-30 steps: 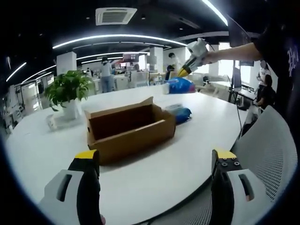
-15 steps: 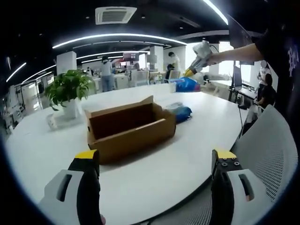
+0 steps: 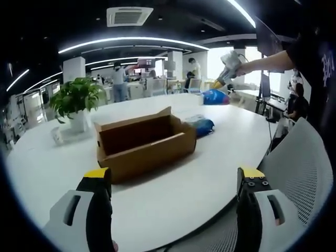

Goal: Operate the shoe box by opening the lid, removing the specified soft item, and placing it in the target area until the item is outside and the box remains undamaged.

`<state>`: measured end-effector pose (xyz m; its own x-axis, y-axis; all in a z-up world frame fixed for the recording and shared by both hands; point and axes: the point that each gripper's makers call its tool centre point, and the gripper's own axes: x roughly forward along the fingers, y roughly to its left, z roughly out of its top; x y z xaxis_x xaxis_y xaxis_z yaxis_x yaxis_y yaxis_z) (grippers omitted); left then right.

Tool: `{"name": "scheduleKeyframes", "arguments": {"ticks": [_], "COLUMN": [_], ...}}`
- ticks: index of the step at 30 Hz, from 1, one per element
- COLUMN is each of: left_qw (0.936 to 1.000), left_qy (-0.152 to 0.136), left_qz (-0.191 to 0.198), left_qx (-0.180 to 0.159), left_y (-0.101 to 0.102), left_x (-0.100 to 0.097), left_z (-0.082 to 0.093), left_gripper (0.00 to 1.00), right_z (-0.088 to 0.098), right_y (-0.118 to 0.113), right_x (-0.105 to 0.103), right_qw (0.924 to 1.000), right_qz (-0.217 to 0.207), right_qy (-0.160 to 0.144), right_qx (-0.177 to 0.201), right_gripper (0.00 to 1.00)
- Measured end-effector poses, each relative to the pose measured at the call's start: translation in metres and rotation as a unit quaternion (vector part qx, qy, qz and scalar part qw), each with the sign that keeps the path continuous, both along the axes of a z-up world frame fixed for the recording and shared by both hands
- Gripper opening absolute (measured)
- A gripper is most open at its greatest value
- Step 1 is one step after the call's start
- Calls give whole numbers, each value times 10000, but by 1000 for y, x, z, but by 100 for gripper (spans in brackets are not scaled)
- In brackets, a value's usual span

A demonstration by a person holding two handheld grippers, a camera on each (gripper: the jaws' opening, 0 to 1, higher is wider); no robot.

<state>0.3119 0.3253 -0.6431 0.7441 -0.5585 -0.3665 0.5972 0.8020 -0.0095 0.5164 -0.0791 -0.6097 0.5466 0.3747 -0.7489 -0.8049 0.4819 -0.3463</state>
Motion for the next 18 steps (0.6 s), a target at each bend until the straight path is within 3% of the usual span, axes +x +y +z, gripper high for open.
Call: {"name": "scheduleKeyframes", "arguments": {"ticks": [18], "left_qw": [10000], "left_qy": [53], "left_qz": [-27], "left_qx": [37], "left_y": [-1], "left_x": [0], "left_z": [-2], "left_gripper": [99], "right_z": [-40], "right_y": [-34], "right_x": [-13], "right_qw": [9989], "right_qz": [-257], "right_qy": [306], "right_qx": [-258], "right_gripper": [0]}}
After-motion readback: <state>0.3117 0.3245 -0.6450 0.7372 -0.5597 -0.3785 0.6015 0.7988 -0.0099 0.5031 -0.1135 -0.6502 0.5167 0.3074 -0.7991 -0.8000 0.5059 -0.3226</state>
